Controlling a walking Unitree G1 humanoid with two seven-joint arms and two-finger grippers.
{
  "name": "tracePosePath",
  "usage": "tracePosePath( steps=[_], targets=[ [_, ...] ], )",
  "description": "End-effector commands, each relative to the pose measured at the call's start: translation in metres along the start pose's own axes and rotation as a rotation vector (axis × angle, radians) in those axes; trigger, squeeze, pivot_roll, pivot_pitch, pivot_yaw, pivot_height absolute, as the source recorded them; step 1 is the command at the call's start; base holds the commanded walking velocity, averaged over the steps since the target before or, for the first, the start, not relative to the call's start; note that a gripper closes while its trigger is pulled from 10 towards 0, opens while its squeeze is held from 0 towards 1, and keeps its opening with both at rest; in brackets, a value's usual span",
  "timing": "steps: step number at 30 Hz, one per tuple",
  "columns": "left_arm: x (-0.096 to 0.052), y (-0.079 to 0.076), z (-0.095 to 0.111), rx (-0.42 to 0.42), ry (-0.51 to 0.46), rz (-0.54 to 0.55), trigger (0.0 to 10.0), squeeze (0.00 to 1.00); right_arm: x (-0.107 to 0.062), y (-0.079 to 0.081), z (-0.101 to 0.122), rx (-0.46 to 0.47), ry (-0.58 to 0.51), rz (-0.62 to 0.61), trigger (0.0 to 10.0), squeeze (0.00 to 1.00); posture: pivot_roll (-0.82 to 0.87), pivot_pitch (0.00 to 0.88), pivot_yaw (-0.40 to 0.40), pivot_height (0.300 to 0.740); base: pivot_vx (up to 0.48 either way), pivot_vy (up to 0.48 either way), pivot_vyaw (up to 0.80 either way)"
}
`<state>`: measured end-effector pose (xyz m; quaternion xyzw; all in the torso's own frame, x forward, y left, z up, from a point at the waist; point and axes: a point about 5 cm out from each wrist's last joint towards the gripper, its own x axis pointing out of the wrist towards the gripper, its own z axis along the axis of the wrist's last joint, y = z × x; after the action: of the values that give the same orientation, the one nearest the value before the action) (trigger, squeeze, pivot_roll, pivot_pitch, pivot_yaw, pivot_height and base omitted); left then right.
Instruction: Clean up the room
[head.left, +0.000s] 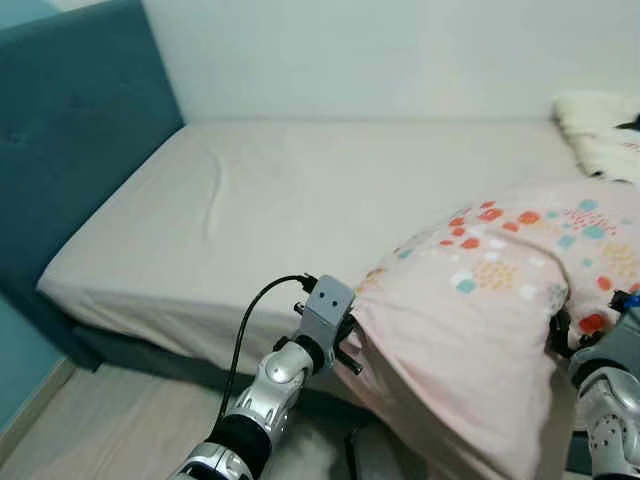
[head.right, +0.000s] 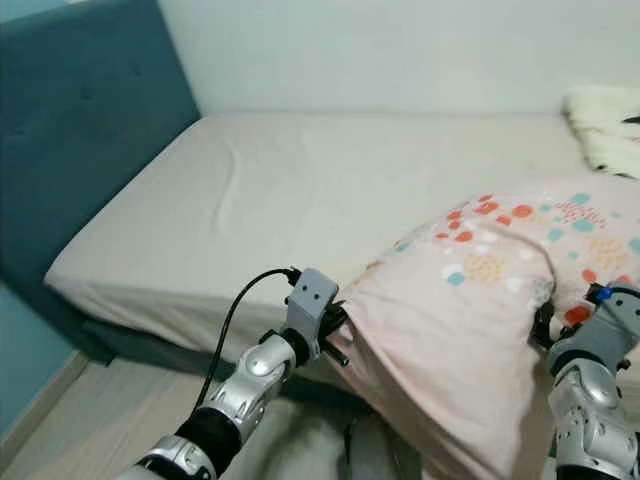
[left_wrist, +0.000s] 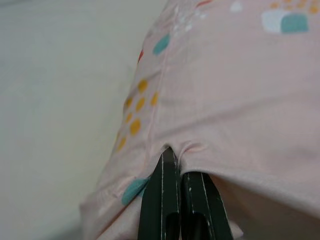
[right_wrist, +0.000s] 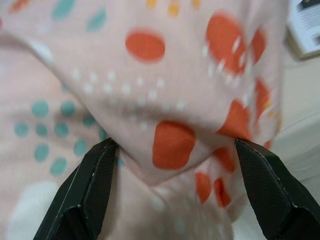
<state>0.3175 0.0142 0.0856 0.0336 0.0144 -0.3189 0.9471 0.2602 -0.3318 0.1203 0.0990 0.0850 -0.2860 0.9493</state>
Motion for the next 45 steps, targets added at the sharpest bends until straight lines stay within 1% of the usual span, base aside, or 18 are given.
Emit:
tracePosePath(
  steps=[1, 6, 13, 14, 15, 17, 18, 24, 45],
  targets=[
    [0.006, -0.008, 0.007, -0.036, -0.02, -0.012, 10.0, 0.0, -0.004, 0.0, -0.01, 0.0, 0.046, 0.012, 10.0, 1.0, -0.1, 0.073, 0.096, 0.422, 0.0, 0.0, -0.77],
    [0.006, -0.009, 0.007, -0.039, -0.017, -0.018, 10.0, 0.0, -0.007, -0.008, -0.012, -0.008, 0.065, -0.009, 10.0, 1.0, -0.11, 0.076, 0.101, 0.422, 0.0, 0.0, -0.77],
    [0.007, -0.011, 0.006, -0.032, -0.01, -0.03, 10.0, 0.0, -0.008, -0.008, -0.014, -0.007, 0.075, -0.01, 10.0, 1.0, -0.11, 0.076, 0.1, 0.422, 0.0, 0.0, -0.77],
    [0.006, -0.011, 0.006, -0.032, -0.008, -0.03, 10.0, 0.0, -0.008, -0.006, -0.014, -0.004, 0.076, -0.005, 10.0, 0.96, -0.11, 0.076, 0.1, 0.422, 0.0, 0.0, -0.77],
    [0.005, -0.01, 0.004, -0.032, -0.003, -0.027, 10.0, 0.0, -0.008, -0.003, -0.014, 0.001, 0.076, 0.018, 10.0, 0.26, -0.11, 0.074, 0.098, 0.422, 0.0, 0.0, -0.77],
    [0.005, -0.009, 0.003, -0.032, -0.001, -0.025, 10.0, 0.0, -0.008, -0.001, -0.014, 0.004, 0.076, 0.027, 10.0, 0.26, -0.11, 0.074, 0.098, 0.422, 0.0, 0.0, -0.77],
    [0.005, -0.009, 0.003, -0.032, 0.001, -0.024, 10.0, 0.0, -0.008, 0.0, -0.014, 0.006, 0.076, 0.03, 10.0, 0.0, -0.11, 0.074, 0.098, 0.422, 0.0, 0.0, -0.77],
    [0.003, -0.008, 0.0, -0.029, 0.01, -0.021, 10.0, 0.0, -0.006, 0.005, -0.013, 0.008, 0.083, 0.05, 10.0, 0.0, -0.1, 0.07, 0.093, 0.422, 0.0, 0.0, -0.77],
    [0.003, -0.01, -0.001, -0.024, 0.013, -0.016, 10.0, 0.0, -0.005, 0.013, -0.009, 0.016, 0.067, 0.098, 10.0, 0.0, -0.1, 0.069, 0.084, 0.422, 0.0, 0.0, -0.77]
  ],
)
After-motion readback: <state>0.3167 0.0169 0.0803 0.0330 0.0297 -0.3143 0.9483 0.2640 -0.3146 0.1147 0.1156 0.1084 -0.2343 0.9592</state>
